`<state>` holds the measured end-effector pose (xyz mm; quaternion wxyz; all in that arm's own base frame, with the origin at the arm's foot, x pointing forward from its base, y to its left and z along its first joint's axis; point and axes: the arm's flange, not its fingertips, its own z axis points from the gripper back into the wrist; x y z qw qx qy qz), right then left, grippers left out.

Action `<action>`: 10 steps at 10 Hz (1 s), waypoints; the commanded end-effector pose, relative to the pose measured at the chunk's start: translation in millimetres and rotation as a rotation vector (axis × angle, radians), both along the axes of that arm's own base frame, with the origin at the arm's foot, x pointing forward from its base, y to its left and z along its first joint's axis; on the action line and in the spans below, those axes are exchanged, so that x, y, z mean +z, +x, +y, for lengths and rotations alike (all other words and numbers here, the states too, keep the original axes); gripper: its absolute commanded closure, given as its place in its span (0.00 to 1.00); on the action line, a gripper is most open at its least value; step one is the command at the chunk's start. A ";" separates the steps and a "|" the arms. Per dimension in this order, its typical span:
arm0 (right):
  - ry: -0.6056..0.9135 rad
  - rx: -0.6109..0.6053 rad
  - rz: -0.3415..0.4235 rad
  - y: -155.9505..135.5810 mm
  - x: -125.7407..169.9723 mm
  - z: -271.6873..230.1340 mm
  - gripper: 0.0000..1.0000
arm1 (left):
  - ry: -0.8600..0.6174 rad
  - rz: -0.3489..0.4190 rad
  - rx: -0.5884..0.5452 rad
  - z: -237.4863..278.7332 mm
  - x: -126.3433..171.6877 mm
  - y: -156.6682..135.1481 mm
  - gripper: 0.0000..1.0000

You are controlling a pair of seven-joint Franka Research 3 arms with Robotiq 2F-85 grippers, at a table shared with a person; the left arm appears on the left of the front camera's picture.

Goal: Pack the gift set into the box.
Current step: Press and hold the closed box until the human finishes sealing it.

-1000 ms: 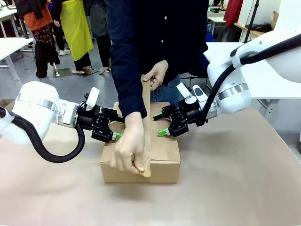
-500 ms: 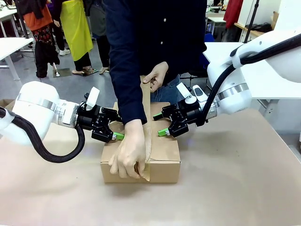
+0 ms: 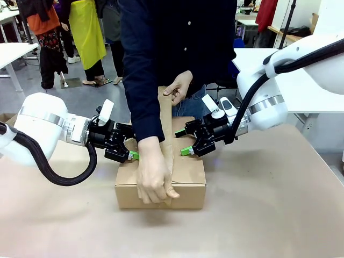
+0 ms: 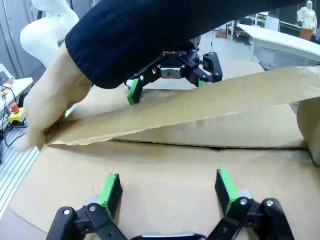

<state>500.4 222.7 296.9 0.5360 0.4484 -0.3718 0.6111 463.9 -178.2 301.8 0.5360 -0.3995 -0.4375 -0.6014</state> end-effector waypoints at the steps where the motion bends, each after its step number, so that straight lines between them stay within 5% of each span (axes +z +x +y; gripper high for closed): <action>1: -0.002 -0.003 0.002 0.0 -2.0 -0.2 0.00 | -0.003 0.001 -0.002 0.2 -3.5 -1.2 0.00; 10: -0.002 -0.003 0.002 0.0 -2.0 -0.2 0.00 | -0.003 0.001 -0.002 0.2 -3.5 -1.2 0.00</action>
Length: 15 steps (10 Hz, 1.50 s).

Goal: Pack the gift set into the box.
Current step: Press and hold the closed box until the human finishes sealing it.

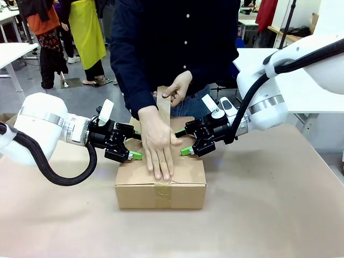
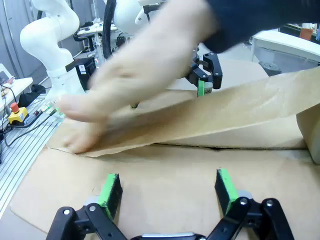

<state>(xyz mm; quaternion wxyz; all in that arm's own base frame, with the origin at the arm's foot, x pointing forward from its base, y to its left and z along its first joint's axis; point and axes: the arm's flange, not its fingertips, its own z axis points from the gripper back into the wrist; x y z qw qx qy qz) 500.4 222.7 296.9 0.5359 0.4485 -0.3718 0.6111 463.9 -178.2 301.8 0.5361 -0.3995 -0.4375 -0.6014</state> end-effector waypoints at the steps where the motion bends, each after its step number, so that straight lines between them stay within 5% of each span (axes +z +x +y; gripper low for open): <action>1: -0.002 -0.003 0.002 0.0 -2.0 -0.2 0.00 | -0.003 0.001 -0.003 0.2 -3.5 -1.2 0.00; 15: -0.002 -0.003 0.002 0.0 -2.0 -0.2 0.00 | -0.003 0.001 -0.003 0.2 -3.5 -1.2 0.00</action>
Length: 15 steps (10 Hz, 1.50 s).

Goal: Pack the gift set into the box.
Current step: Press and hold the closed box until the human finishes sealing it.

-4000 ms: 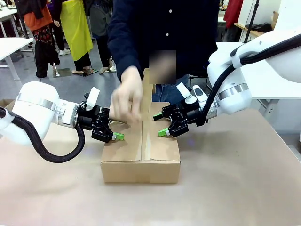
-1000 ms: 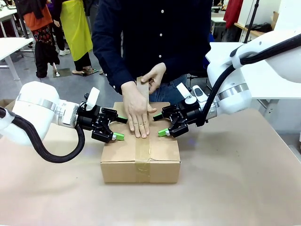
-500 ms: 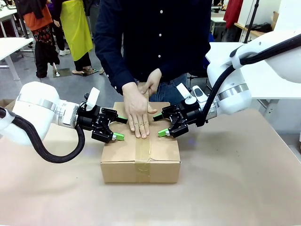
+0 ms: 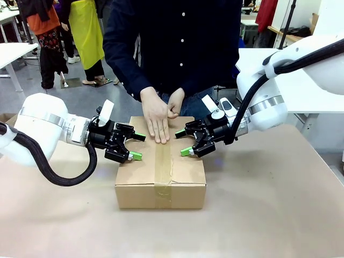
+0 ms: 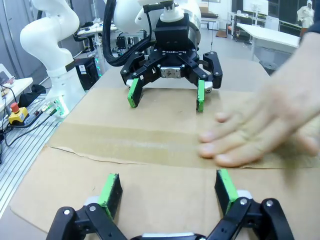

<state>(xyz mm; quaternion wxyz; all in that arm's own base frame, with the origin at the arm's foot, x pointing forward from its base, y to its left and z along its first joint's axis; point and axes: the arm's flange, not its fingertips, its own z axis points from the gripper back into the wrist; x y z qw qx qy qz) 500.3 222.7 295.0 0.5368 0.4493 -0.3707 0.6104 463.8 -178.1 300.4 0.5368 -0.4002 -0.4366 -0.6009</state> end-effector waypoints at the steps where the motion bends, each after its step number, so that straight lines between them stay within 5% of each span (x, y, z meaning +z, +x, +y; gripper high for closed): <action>1: -0.001 -0.003 -0.001 0.1 -0.1 -0.1 0.00 | -0.003 -0.002 -0.003 0.2 -2.1 -1.0 0.00; 15: -0.001 -0.003 -0.001 0.1 -0.1 -0.1 0.00 | -0.003 -0.002 -0.003 0.2 -2.1 -1.0 0.00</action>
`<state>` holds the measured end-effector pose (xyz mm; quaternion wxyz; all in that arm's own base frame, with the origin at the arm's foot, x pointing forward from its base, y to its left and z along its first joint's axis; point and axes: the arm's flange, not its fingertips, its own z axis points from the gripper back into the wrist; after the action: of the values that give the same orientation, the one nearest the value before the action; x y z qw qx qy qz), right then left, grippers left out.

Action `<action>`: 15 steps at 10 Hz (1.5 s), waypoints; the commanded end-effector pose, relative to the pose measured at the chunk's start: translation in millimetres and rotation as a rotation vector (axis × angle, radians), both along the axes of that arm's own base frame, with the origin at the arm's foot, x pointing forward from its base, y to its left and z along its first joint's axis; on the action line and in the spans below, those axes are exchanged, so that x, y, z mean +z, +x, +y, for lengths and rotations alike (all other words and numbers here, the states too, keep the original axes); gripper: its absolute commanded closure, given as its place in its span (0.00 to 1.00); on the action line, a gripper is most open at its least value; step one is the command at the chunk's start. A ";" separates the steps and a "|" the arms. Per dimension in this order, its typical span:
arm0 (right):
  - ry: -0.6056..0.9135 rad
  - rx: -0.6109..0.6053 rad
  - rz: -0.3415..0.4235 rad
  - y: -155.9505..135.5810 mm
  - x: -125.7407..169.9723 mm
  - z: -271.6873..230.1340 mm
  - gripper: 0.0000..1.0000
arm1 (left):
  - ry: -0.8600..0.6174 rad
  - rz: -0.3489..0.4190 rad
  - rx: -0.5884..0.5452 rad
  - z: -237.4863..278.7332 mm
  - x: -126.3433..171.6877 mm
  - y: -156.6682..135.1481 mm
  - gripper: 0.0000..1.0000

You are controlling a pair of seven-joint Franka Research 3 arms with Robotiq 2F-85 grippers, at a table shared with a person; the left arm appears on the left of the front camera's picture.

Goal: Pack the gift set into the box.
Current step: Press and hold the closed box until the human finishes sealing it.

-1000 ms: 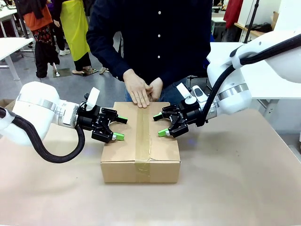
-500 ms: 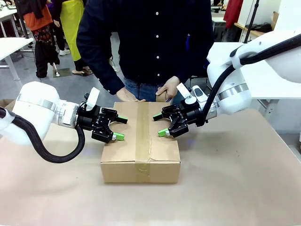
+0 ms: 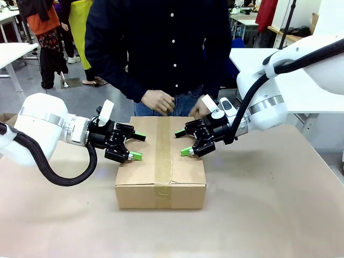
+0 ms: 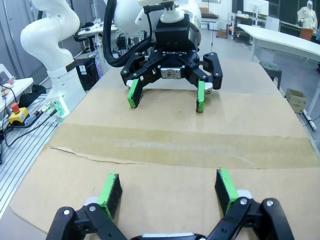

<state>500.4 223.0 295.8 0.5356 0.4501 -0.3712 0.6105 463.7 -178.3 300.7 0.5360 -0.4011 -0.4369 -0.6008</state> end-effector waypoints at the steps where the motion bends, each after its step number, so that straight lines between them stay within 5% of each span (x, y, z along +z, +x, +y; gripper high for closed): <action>1: -0.004 -0.005 -0.001 0.0 -0.9 -0.5 0.00 | -0.001 -0.002 -0.001 0.4 -2.4 -0.9 0.00; 2: 0.000 0.000 0.000 0.0 0.0 0.0 0.00 | 0.000 0.000 0.000 0.0 0.0 0.0 0.00; 3: -0.010 0.003 -0.007 -8.9 23.4 -3.0 0.00 | -0.019 0.015 -0.022 15.6 33.7 -11.0 0.00; 5: 0.080 -0.240 0.070 -50.5 94.0 -117.3 0.00 | -0.122 0.114 0.027 119.4 99.5 -55.2 0.00; 6: 0.115 -0.440 0.095 -70.7 101.1 -180.2 0.00 | -0.203 0.118 0.067 165.2 107.5 -69.9 0.00; 7: 0.106 -0.528 0.150 -87.3 92.3 -225.9 0.00 | -0.257 0.145 0.075 209.0 101.6 -85.5 0.00; 9: 0.255 -0.700 0.195 -113.1 56.5 -302.0 0.00 | -0.372 0.142 0.268 275.5 65.9 -103.9 0.00; 10: 0.288 -0.889 0.200 -108.6 37.9 -312.2 0.00 | -0.425 0.154 0.392 284.9 48.4 -101.2 0.00; 11: 0.165 -0.652 0.174 -118.1 73.2 -290.8 0.00 | -0.318 0.151 0.199 265.0 93.0 -116.5 0.00; 15: 0.165 -0.652 0.174 -118.1 73.2 -290.8 0.00 | -0.318 0.151 0.199 265.0 93.0 -116.5 0.00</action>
<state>384.4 -60.5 367.1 0.6907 0.4006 -0.5005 0.3345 351.4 81.5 392.9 0.5481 -0.4767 -0.5269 -0.4413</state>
